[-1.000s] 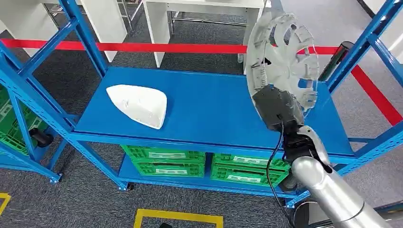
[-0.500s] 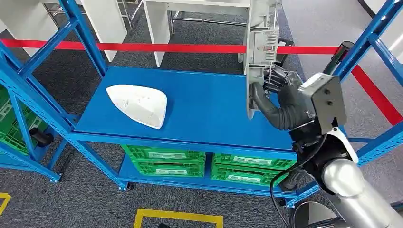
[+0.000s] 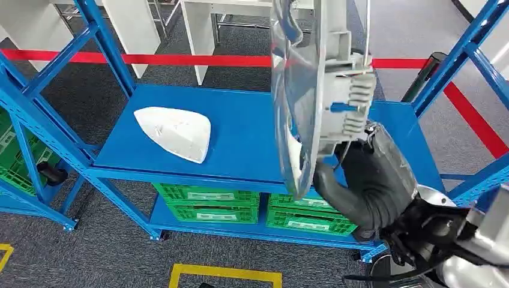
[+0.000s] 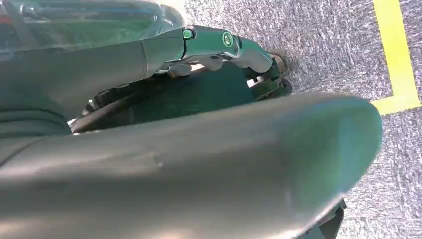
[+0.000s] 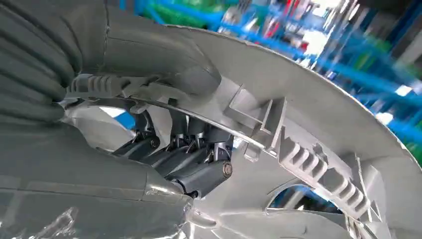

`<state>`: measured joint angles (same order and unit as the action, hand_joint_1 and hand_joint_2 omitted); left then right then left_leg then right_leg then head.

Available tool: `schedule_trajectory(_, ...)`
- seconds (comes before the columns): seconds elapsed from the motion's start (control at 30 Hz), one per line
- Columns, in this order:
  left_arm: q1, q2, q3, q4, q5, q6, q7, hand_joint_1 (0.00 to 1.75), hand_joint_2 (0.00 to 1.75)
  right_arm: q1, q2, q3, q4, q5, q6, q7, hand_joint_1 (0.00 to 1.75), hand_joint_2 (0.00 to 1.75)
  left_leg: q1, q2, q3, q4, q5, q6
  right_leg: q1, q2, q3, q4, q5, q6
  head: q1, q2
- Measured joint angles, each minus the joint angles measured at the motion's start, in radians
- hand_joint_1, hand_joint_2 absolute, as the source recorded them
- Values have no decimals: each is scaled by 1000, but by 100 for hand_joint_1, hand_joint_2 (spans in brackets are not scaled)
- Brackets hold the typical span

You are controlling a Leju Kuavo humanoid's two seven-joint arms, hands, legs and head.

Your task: Take the parts from the cabinet and place them on the table.

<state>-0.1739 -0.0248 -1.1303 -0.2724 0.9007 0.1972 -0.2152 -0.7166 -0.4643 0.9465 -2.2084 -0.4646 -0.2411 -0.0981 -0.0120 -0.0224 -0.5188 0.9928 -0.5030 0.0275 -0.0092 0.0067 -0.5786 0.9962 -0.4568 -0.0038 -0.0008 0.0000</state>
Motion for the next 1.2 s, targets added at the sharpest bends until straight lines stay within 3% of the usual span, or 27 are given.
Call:
schedule_trajectory(0.47, 2, 2, 0, 0, 0, 3, -2, 0, 175, 71, 14, 72, -71, -21, 88, -87, 175, 175, 0, 0, 0, 0, 0, 0, 0, 0, 0, 0, 0, 0, 0, 0)
schedule_trajectory(1.2, 2, 3, 0, 0, 17, 6, 13, 0, 175, 104, 17, 80, -76, -33, 110, -94, 175, 175, 0, 0, 0, 0, 0, 0, 0, 0, 0, 0, 0, 0, 0, 0)
